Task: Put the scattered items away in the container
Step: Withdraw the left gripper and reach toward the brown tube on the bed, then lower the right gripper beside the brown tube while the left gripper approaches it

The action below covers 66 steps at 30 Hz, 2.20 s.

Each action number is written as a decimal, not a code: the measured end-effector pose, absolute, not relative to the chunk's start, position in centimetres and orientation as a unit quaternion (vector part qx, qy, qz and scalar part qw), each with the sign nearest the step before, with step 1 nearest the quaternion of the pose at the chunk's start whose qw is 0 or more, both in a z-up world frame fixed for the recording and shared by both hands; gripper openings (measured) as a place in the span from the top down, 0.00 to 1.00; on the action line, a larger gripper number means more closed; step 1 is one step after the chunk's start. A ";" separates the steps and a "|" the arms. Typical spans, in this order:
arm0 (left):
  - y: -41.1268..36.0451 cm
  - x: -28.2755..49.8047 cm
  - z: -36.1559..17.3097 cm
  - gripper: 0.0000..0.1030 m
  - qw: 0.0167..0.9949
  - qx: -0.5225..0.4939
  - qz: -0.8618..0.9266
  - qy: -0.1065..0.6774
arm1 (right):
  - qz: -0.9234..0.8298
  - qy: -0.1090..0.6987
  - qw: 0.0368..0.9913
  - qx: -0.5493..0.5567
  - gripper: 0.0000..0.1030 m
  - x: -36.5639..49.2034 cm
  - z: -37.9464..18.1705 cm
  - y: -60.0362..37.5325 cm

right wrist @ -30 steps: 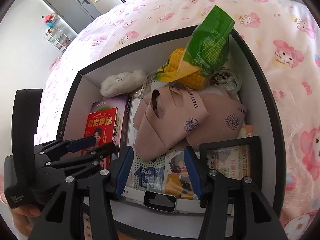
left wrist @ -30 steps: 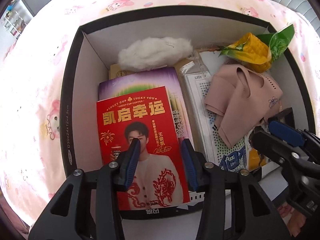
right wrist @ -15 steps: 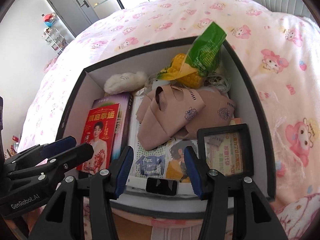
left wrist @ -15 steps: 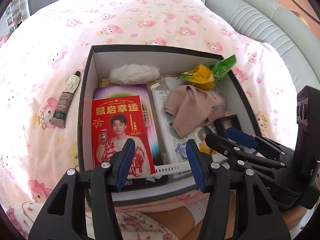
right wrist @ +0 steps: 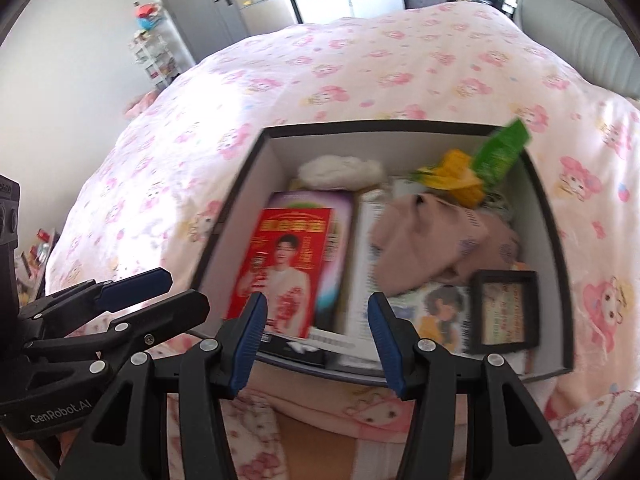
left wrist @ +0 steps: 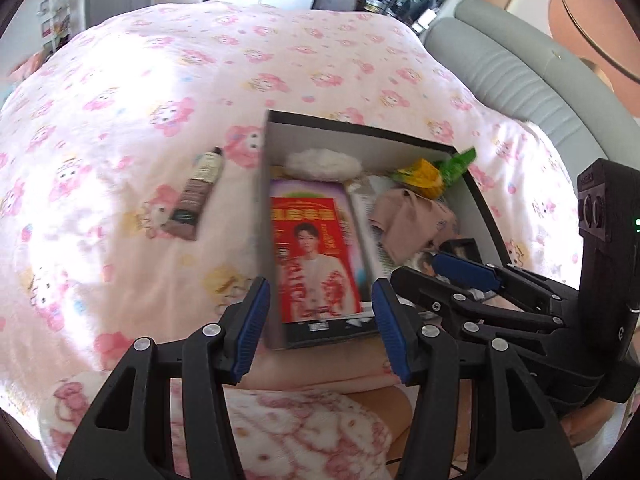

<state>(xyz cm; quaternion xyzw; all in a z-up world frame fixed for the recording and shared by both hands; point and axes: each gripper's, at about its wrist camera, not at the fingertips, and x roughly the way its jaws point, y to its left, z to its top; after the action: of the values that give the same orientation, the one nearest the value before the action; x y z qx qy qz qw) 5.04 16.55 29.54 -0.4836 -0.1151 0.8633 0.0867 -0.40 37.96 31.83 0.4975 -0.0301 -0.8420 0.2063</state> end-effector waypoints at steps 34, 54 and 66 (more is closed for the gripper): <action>-7.0 -3.6 16.2 0.51 -0.145 -0.500 0.705 -0.482 | -0.786 -0.015 0.212 0.581 0.51 -13.5 26.9 16.4; -5.9 -4.5 15.9 0.51 -0.121 -0.518 0.712 -0.458 | -0.722 -0.058 0.214 0.656 0.58 -14.1 18.7 14.1; -4.3 -3.8 17.5 0.51 -0.052 -0.507 0.714 -0.481 | -0.743 -0.044 0.308 0.592 0.91 -8.4 29.2 19.6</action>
<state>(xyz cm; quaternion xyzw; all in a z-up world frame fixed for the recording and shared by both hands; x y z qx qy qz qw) -3.81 -4.32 17.55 -0.5065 -0.4812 0.7136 -0.0523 -8.44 19.57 29.23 0.5923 -0.0438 -0.7434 0.3076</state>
